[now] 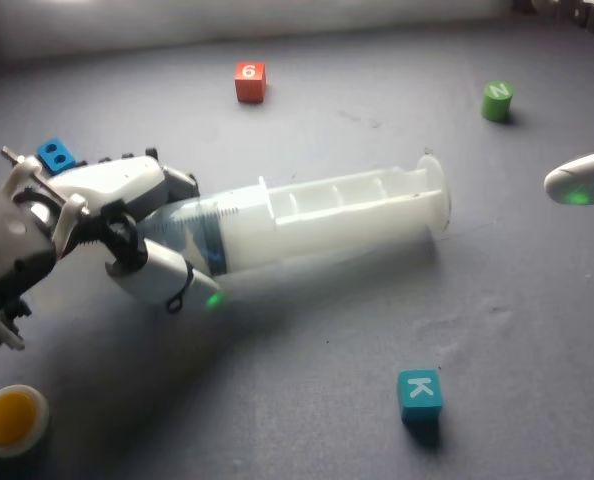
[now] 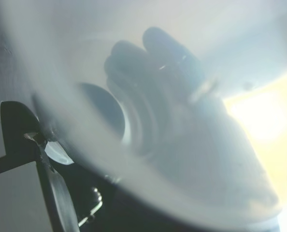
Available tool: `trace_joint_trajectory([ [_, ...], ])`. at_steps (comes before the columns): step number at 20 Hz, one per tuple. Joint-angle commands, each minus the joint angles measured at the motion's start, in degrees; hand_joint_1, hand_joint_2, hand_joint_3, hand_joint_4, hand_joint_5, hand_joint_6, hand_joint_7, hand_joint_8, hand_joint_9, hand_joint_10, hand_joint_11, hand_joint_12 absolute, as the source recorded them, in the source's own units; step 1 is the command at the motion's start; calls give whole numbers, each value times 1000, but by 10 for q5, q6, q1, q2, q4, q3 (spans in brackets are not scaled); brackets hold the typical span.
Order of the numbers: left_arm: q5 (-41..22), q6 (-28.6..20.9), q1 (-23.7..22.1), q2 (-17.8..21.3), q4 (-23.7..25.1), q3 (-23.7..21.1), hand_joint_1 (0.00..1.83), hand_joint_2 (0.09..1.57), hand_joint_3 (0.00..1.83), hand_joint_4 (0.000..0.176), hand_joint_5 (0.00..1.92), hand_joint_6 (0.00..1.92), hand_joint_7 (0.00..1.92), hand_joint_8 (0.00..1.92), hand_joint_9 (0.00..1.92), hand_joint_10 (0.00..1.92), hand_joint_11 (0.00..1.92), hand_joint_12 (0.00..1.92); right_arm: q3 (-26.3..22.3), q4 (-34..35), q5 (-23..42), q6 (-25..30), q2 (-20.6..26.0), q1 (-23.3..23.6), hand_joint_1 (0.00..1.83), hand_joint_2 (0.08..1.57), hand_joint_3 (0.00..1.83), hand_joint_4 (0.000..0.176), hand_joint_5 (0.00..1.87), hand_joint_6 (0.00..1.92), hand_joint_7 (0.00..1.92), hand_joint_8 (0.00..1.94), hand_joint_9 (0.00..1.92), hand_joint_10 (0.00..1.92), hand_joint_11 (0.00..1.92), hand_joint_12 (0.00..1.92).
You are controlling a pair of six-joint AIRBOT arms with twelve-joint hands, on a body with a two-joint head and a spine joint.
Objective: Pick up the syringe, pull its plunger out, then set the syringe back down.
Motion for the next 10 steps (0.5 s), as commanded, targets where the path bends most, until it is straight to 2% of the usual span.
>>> trace_joint_trajectory([
  [1,-50,-15,-2,2,27,-1,1353,1180,0,0,836,1150,863,1195,738,1421,407,1406,0,-3,71,5,2,3,412,728,3,0,0,0,36,3,58,4,0,275],
  [7,-64,-53,29,-5,49,1,1355,1172,0,0,859,1110,878,1163,752,1410,416,1402,0,-6,71,5,2,2,385,732,4,0,0,0,29,0,47,0,0,270],
  [10,-65,-56,32,-8,52,1,1356,1172,0,0,864,1100,879,1162,747,1418,416,1403,0,-6,71,5,1,1,416,721,0,0,0,0,34,1,48,0,0,248],
])
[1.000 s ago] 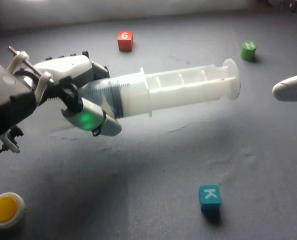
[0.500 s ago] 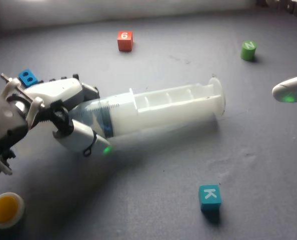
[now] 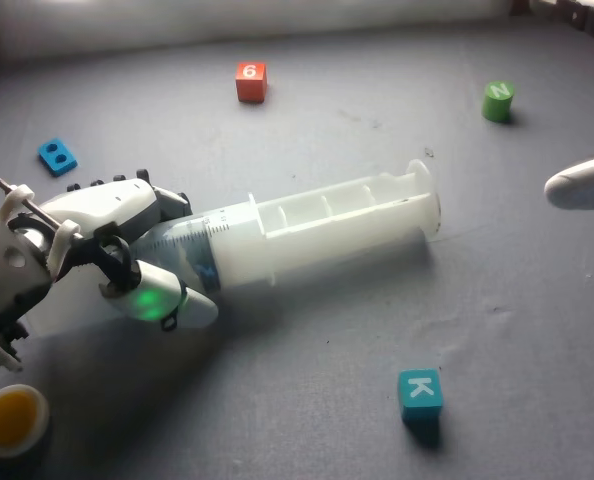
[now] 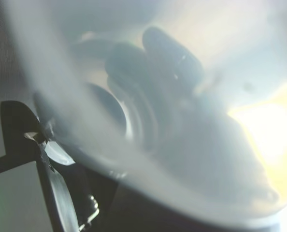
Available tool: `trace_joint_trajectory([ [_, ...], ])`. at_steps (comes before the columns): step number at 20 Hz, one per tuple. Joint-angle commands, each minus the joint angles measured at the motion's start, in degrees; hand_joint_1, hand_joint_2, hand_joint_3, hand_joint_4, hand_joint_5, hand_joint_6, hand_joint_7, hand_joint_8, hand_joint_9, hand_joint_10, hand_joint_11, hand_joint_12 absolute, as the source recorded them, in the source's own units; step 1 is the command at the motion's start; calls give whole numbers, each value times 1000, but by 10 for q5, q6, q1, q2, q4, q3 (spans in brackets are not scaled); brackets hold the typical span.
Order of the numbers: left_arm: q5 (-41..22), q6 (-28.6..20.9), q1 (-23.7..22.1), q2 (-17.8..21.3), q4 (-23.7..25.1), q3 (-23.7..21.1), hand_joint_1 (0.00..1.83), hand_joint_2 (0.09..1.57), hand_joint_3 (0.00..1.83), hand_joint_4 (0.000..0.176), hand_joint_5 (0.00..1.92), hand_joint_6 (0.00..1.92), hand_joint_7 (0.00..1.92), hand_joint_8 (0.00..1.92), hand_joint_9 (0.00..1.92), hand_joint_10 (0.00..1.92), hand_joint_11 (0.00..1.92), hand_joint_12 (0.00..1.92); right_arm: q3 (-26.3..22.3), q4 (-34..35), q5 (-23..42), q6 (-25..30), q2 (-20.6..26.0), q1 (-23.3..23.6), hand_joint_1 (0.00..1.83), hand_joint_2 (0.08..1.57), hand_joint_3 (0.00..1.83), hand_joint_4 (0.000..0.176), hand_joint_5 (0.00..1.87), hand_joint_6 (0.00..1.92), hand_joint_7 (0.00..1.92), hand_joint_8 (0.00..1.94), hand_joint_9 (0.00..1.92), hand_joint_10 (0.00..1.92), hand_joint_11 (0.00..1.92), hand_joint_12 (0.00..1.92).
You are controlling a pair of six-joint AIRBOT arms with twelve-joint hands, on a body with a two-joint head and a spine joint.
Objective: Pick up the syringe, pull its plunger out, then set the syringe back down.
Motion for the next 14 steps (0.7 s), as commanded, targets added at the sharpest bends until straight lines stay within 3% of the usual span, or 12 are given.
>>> trace_joint_trajectory([
  [1,-39,-5,-2,-3,19,2,1356,1171,0,0,865,1100,880,1162,747,1417,416,1403,0,-1,70,4,2,3,418,721,0,0,0,0,34,1,48,0,0,247],
  [14,-39,-5,-3,-5,24,0,1354,1175,0,0,851,1111,880,1173,732,1426,399,1383,0,-8,75,2,1,1,420,732,5,0,0,0,35,4,56,4,0,278],
])
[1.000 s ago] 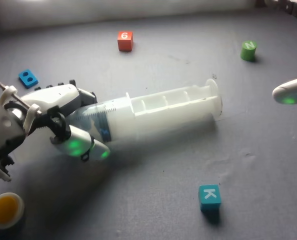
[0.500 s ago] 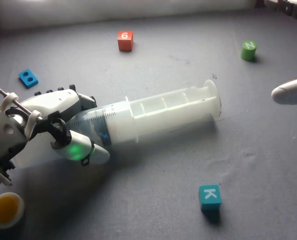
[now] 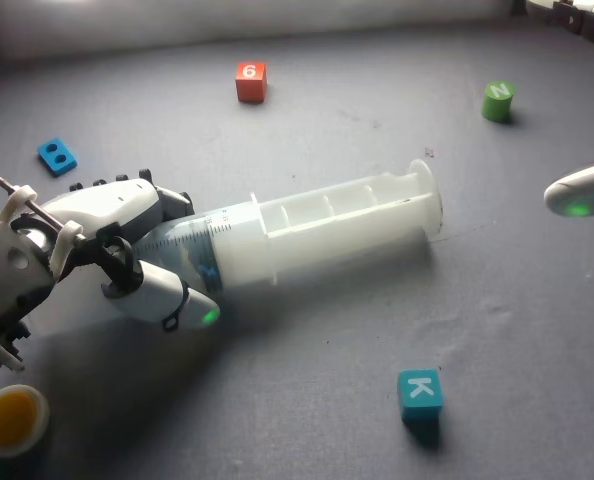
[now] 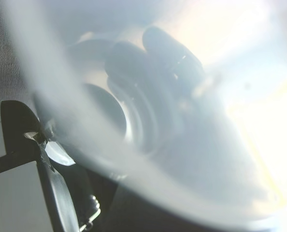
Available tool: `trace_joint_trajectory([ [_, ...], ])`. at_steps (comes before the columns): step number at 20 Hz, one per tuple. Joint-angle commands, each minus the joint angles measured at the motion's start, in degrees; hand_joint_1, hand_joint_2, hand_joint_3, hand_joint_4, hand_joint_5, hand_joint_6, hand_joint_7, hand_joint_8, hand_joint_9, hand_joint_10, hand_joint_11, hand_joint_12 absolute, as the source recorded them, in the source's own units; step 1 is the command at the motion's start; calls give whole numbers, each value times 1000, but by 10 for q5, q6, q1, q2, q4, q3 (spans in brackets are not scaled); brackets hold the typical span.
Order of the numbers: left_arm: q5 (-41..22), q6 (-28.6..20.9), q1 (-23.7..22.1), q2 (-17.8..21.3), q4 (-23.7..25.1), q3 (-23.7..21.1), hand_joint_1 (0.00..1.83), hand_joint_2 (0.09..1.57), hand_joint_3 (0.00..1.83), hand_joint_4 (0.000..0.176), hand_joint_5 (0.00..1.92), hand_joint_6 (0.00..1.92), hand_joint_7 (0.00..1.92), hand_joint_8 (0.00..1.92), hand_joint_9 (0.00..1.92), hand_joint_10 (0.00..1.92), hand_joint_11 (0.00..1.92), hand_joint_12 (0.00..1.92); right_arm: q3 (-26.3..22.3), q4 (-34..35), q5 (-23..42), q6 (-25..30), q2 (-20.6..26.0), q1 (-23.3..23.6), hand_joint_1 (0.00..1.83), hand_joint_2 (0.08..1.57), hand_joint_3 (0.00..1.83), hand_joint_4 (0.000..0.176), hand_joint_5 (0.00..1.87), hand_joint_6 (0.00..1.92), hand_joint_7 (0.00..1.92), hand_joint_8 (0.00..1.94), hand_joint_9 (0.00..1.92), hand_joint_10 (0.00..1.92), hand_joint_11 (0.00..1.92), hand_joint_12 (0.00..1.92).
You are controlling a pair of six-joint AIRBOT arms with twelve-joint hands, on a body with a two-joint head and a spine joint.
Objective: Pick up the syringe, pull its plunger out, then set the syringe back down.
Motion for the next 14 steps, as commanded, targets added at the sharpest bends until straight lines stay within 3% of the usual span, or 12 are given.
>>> trace_joint_trajectory([
  [1,-38,-4,-3,-4,19,0,1354,1176,1,0,850,1113,878,1176,729,1428,398,1381,0,-2,75,2,2,3,421,732,5,0,0,0,38,5,59,5,0,288],
  [7,-38,-3,-11,-3,22,0,1356,1172,0,0,848,1101,891,1172,745,1403,437,1346,0,-2,76,3,2,2,440,733,3,0,0,0,44,1,67,3,0,299],
  [8,-38,-3,-12,-3,22,0,1229,1173,0,0,842,1118,903,1197,754,968,455,1287,0,-2,76,3,2,2,405,753,10,0,0,0,45,1,70,3,0,334],
  [10,-38,-3,-13,-2,22,0,1203,1174,0,0,835,1106,906,1225,834,652,487,1187,0,-2,76,3,2,2,458,781,15,0,0,0,28,0,55,3,0,289],
  [11,-38,-3,-13,-2,22,0,1049,1216,4,0,594,516,719,642,705,474,296,1126,0,-2,77,3,2,2,475,793,19,0,0,0,48,8,72,9,0,291],
  [12,-38,-3,-14,-2,22,0,1010,1229,3,0,612,232,754,343,708,367,250,1110,0,-2,77,3,2,2,478,796,19,0,0,0,53,10,76,10,0,291],
  [13,-38,-3,-14,-2,22,0,968,1230,0,0,604,95,754,174,687,282,192,1132,0,-2,77,3,2,2,491,804,17,0,0,0,47,5,68,5,0,260],
  [14,-37,-3,-15,-1,22,0,825,1187,0,0,498,20,649,57,606,158,146,1023,0,-2,77,3,2,2,511,812,18,0,0,0,46,4,65,3,0,259],
])
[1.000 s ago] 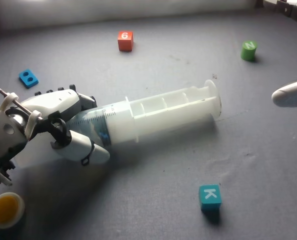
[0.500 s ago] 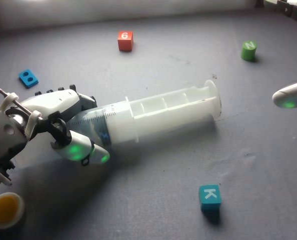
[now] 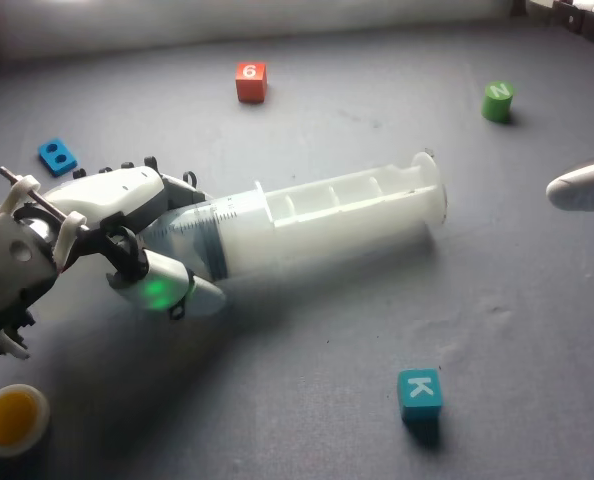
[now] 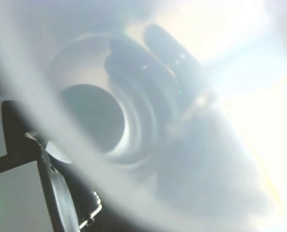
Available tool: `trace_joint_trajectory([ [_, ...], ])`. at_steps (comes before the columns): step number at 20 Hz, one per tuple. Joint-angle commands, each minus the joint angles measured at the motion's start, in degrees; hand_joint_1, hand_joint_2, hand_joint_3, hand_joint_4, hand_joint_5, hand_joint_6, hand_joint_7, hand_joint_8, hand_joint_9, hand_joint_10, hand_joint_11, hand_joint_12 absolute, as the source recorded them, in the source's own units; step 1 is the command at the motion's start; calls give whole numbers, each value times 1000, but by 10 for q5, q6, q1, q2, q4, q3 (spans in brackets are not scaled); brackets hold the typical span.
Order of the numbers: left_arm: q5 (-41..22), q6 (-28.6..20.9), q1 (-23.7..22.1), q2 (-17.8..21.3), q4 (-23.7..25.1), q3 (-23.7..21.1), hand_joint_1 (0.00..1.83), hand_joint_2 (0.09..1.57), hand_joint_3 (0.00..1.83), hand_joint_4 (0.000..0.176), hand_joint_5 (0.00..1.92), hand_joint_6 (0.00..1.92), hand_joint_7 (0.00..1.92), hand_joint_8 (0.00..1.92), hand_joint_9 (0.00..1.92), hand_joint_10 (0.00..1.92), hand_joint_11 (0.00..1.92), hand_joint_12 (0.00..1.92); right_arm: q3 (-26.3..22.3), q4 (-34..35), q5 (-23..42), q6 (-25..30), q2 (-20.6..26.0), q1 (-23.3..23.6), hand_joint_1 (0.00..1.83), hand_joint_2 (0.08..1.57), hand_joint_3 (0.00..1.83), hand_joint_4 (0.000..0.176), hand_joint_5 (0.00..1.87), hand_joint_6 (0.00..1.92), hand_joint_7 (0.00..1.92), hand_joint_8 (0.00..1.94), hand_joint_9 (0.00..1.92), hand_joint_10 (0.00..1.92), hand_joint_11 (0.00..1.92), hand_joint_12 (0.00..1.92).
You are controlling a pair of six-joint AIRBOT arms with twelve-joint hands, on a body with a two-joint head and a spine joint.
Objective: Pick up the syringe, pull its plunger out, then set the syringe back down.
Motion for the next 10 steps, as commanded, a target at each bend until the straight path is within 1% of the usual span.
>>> trace_joint_trajectory([
  [1,-32,-1,-6,0,8,0,681,1139,0,0,362,0,500,1,490,35,90,923,0,-1,72,3,3,4,558,812,11,0,0,0,56,5,78,5,0,310],
  [4,-32,-1,-7,1,8,0,666,1125,0,0,326,0,455,0,458,15,76,916,0,-1,72,3,3,4,564,805,5,0,0,0,69,6,90,7,0,348],
  [5,-32,-1,-7,1,10,0,665,1031,0,0,202,0,280,0,271,1,2,734,0,-1,72,3,3,4,531,825,10,0,0,0,36,1,65,0,0,294],
  [8,-30,-1,-9,2,18,1,665,1026,0,0,196,0,272,0,263,1,0,723,0,-1,72,3,3,3,530,826,9,0,0,0,34,1,64,0,0,290],
  [9,-26,-1,-13,2,24,3,656,931,0,0,115,0,216,1,230,0,0,620,0,-1,72,3,3,3,504,811,1,0,0,0,65,5,96,6,0,381],
  [10,-21,-1,-16,2,29,4,656,931,0,0,115,0,216,1,230,0,0,620,0,-1,72,2,3,3,504,811,1,0,0,0,65,5,96,6,0,381],
])
